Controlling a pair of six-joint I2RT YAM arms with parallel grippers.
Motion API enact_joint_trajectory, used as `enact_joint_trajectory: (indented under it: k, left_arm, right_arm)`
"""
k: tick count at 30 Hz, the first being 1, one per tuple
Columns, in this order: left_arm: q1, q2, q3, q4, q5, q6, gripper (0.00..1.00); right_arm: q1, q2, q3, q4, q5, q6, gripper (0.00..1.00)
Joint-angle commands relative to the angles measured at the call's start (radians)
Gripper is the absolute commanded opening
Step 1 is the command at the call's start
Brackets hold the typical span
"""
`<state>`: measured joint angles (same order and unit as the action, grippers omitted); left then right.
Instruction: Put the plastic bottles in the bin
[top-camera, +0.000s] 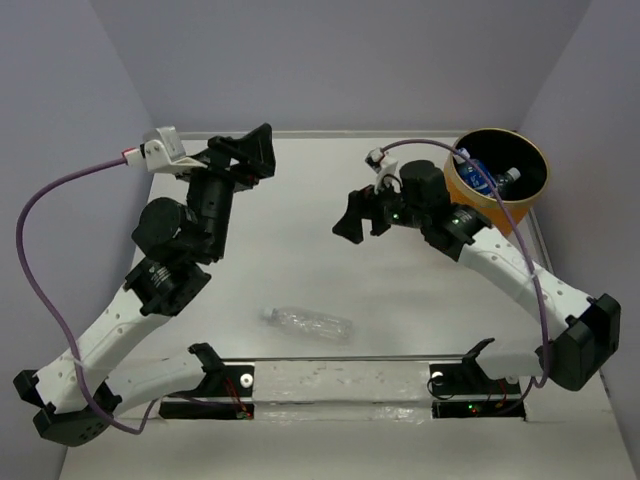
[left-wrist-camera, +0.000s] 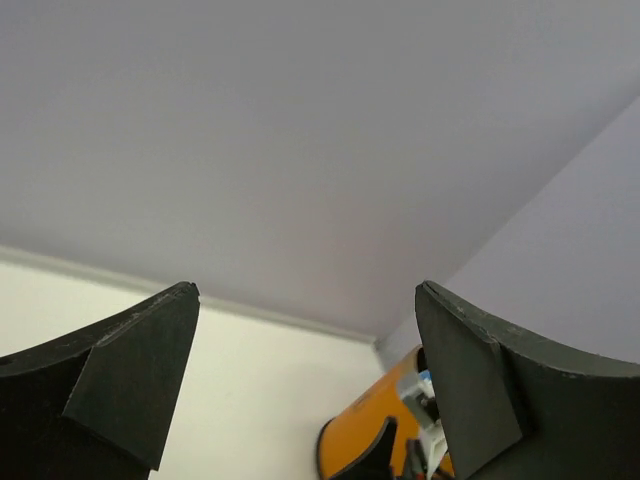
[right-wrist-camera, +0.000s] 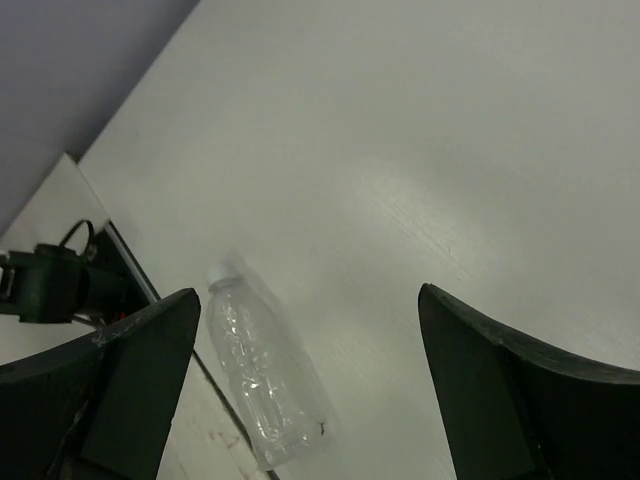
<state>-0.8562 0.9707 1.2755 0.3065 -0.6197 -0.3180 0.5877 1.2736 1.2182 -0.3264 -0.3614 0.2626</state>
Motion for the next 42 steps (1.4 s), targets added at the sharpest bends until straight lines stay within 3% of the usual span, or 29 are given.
enact_joint_trajectory:
  k: [1, 5, 12, 25, 28, 31, 35, 41, 42]
  left_arm:
    - [0.029, -0.103, -0.125, -0.433, -0.081, -0.053, 0.99]
    - [0.051, -0.245, -0.252, -0.582, -0.144, -0.079, 0.99]
    - [0.062, -0.374, -0.439, -0.577, -0.259, -0.098, 0.99]
    - [0.190, -0.474, -0.521, -0.507, -0.117, -0.058, 0.99]
    - [0.200, -0.480, -0.522, -0.501, -0.100, -0.050, 0.99]
    - [0.207, -0.494, -0.525, -0.498, -0.078, -0.053, 0.99]
    - [0.213, -0.501, -0.531, -0.488, -0.040, -0.055, 0.99]
    - [0.224, -0.495, -0.530, -0.484, 0.020, -0.052, 0.99]
    - [0.224, -0.503, -0.530, -0.481, 0.028, -0.049, 0.99]
  right_arm:
    - [0.095, 0.074, -0.016, -0.048, 0.097, -0.114, 0.98]
    - [0.222, 0.228, -0.025, -0.089, 0.131, -0.177, 1.00]
    - [0.452, 0.501, 0.090, -0.143, 0.165, -0.252, 1.00]
    - [0.537, 0.739, 0.227, -0.138, 0.165, -0.183, 0.98]
    - [0.546, 0.748, 0.257, -0.132, 0.171, -0.165, 0.88]
    - [0.546, 0.750, 0.276, -0.123, 0.226, -0.132, 0.63]
    - [0.534, 0.653, 0.308, -0.100, 0.440, -0.112, 0.29]
    - [0.336, 0.361, 0.363, -0.059, 0.668, -0.143, 0.28]
    - [0.237, 0.313, 0.357, -0.015, 0.688, -0.148, 0.28]
